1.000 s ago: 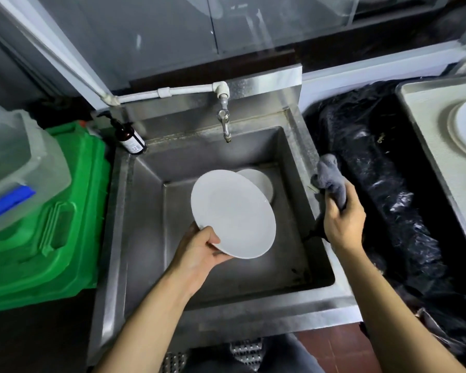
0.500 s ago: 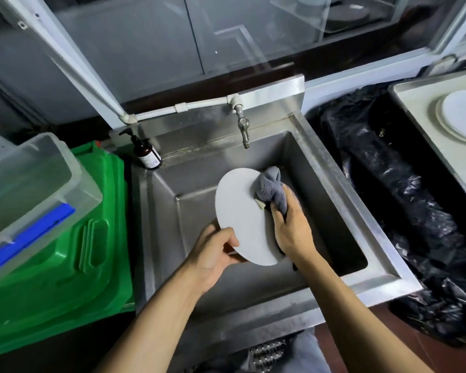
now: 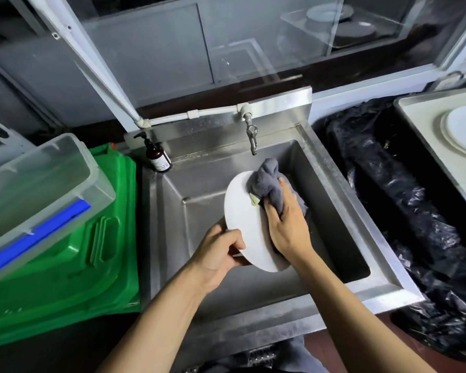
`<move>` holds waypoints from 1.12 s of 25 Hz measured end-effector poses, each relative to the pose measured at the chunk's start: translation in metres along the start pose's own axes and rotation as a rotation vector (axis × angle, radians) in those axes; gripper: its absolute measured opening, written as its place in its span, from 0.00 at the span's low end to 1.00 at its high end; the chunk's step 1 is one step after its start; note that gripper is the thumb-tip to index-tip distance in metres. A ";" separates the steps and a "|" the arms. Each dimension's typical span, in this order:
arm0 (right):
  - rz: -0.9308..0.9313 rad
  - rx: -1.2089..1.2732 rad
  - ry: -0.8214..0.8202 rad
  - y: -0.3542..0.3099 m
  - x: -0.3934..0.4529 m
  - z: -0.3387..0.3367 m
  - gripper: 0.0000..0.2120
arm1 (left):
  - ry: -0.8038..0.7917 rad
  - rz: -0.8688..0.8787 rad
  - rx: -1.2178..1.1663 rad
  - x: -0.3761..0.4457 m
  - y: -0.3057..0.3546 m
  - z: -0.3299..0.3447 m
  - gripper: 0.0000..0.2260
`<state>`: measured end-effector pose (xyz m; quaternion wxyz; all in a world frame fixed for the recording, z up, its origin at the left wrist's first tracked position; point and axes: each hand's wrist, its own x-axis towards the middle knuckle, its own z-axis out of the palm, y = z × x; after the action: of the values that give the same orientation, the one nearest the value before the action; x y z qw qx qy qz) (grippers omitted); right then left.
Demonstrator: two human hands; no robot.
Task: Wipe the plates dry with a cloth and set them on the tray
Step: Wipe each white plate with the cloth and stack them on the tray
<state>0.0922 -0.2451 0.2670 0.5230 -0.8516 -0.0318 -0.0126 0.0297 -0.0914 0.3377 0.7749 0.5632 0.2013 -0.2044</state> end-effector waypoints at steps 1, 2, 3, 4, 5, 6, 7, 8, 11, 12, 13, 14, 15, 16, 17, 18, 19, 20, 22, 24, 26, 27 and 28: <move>0.052 0.005 0.009 0.004 0.002 -0.006 0.26 | 0.006 0.005 0.006 0.001 0.000 0.007 0.16; 0.082 0.034 0.000 0.007 0.003 -0.010 0.26 | 0.012 0.008 0.017 0.001 -0.001 0.013 0.16; 0.080 0.089 -0.026 0.006 0.004 -0.012 0.25 | 0.021 0.011 0.027 0.003 -0.002 0.021 0.16; 0.041 0.153 -0.066 0.003 0.004 -0.014 0.25 | 0.034 0.015 0.041 0.005 -0.003 0.027 0.17; -0.029 0.215 -0.112 -0.002 0.002 -0.014 0.24 | 0.046 0.020 0.059 0.008 -0.003 0.032 0.17; -0.108 0.264 -0.164 -0.004 0.000 -0.015 0.25 | 0.064 0.026 0.073 0.011 -0.004 0.037 0.18; -0.174 0.292 -0.210 -0.005 -0.003 -0.016 0.25 | 0.087 0.029 0.077 0.013 -0.004 0.042 0.18; -0.211 0.302 -0.240 -0.003 -0.003 -0.020 0.26 | 0.107 0.028 0.074 0.016 -0.005 0.045 0.19; -0.063 0.313 -0.209 0.006 0.009 -0.039 0.23 | 0.102 0.030 0.036 0.017 -0.007 0.060 0.20; 0.021 0.336 -0.196 0.006 0.011 -0.044 0.20 | 0.086 0.030 0.029 0.017 -0.007 0.066 0.20; 0.057 0.383 -0.204 0.004 0.013 -0.048 0.18 | 0.075 0.030 0.026 0.018 -0.008 0.070 0.20; 0.063 0.437 -0.234 0.003 0.011 -0.050 0.15 | 0.075 0.031 0.020 0.021 -0.009 0.074 0.21; 0.071 0.486 -0.269 0.001 0.010 -0.051 0.12 | 0.083 0.033 0.013 0.025 -0.009 0.076 0.21; 0.080 0.523 -0.308 -0.001 0.007 -0.053 0.11 | 0.094 0.040 0.007 0.028 -0.008 0.078 0.21; 0.101 0.549 -0.348 -0.002 0.004 -0.056 0.12 | 0.104 0.047 -0.001 0.028 -0.007 0.079 0.20; 0.130 0.554 -0.372 -0.002 0.001 -0.060 0.14 | 0.112 0.051 -0.008 0.029 -0.006 0.079 0.19; 0.162 0.547 -0.386 -0.001 -0.002 -0.066 0.16 | 0.119 0.050 -0.017 0.030 -0.006 0.079 0.19; 0.191 0.535 -0.399 0.001 -0.003 -0.072 0.18 | 0.130 0.048 -0.026 0.032 -0.005 0.079 0.19; 0.227 0.525 -0.414 0.007 -0.005 -0.082 0.17 | 0.169 0.048 -0.040 0.033 -0.004 0.077 0.18; 0.226 0.493 -0.421 0.012 -0.007 -0.092 0.14 | 0.194 0.052 -0.056 0.034 -0.003 0.073 0.16; 0.194 0.491 -0.453 0.022 -0.009 -0.100 0.14 | 0.217 0.061 -0.075 0.034 0.001 0.069 0.16; 0.175 0.499 -0.470 0.029 -0.010 -0.103 0.14 | 0.224 0.062 -0.084 0.033 0.003 0.067 0.17; 0.171 0.506 -0.479 0.037 -0.011 -0.106 0.15 | 0.231 0.061 -0.098 0.033 0.004 0.064 0.18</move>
<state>0.0846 -0.3564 0.2813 0.6942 -0.6736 -0.0844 0.2394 0.0649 -0.1543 0.3414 0.7790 0.5504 0.2816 -0.1045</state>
